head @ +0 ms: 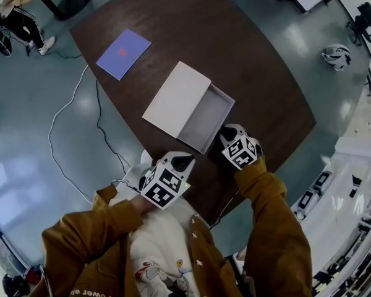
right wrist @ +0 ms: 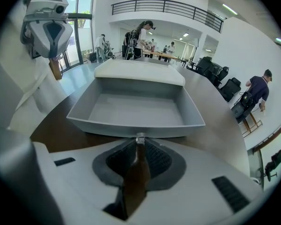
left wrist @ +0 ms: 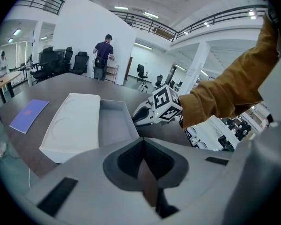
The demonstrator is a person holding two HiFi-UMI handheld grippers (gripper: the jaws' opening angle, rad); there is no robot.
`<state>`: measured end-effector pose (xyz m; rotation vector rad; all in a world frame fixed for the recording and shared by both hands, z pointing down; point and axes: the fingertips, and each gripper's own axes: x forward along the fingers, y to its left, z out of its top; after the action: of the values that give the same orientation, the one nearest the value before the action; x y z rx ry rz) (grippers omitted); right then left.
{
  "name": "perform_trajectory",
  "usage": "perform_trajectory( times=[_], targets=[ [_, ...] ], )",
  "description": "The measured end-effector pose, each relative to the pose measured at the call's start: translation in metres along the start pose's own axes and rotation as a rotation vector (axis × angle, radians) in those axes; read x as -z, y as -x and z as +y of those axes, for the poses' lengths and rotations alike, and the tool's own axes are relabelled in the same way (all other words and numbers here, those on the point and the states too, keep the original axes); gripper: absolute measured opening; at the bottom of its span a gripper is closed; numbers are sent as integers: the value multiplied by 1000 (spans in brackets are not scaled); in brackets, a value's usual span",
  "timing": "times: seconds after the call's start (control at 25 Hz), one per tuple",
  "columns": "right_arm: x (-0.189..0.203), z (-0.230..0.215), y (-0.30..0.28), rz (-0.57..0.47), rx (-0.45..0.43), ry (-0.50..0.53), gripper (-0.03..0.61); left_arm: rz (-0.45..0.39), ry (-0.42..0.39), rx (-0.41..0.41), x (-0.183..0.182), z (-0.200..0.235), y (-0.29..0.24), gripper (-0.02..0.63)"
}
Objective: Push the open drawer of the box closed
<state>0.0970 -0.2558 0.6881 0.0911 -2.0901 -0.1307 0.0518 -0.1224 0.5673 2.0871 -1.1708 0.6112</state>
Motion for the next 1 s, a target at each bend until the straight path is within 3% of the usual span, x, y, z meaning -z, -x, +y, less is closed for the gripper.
perform_trajectory(
  times=[1.0],
  targets=[
    [-60, -2, -26, -40, -8, 18, 44, -22, 32, -20, 1, 27, 13, 6]
  ],
)
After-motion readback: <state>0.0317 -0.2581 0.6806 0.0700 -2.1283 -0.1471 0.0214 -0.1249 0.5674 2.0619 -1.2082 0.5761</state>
